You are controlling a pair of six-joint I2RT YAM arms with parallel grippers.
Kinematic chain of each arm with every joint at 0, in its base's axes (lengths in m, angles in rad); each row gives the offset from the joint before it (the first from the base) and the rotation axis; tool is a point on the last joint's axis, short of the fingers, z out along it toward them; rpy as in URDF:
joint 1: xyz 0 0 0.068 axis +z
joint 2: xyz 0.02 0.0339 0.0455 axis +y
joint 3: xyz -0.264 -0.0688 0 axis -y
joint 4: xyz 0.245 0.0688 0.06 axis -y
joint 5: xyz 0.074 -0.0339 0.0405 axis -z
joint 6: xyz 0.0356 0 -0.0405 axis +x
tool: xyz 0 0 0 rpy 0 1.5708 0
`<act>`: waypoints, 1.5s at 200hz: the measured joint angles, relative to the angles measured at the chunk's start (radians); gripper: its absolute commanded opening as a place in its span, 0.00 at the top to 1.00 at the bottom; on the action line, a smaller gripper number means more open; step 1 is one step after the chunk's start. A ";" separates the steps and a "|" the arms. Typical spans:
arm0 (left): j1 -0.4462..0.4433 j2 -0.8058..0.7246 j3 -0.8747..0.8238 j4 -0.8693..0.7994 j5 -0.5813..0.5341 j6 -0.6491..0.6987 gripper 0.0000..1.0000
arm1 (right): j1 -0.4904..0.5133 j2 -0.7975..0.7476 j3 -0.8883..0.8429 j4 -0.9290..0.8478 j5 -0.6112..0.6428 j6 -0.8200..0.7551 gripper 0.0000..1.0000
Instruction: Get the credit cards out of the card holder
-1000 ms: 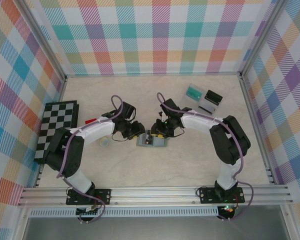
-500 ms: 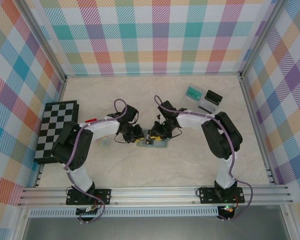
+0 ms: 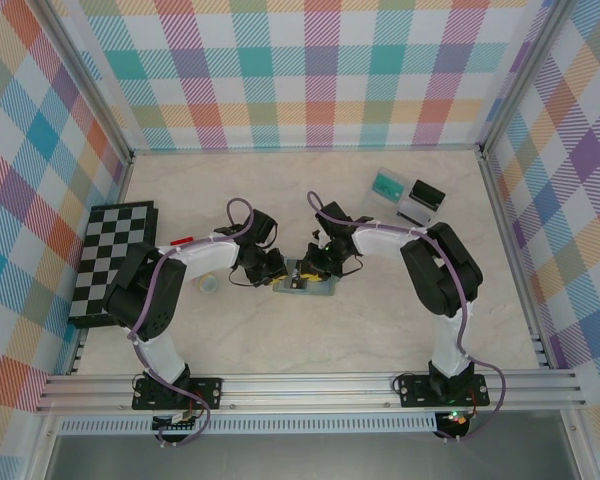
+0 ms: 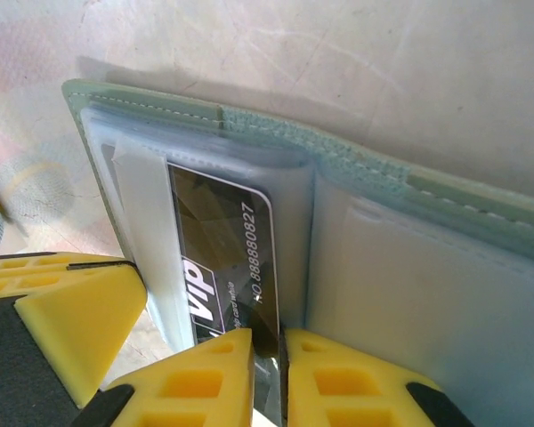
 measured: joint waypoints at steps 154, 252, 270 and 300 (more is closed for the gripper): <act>0.000 0.000 0.000 -0.004 -0.017 -0.010 0.86 | 0.001 -0.045 -0.015 -0.036 0.081 -0.027 0.95; -0.002 0.000 0.057 -0.037 -0.021 0.031 0.97 | 0.001 -0.043 -0.015 -0.034 0.076 -0.043 0.92; -0.003 0.000 0.062 -0.027 -0.008 0.031 0.98 | 0.001 -0.034 -0.014 -0.034 0.074 -0.049 0.90; -0.006 0.029 0.074 -0.022 0.004 0.031 1.00 | 0.001 -0.027 -0.013 -0.034 0.069 -0.049 0.87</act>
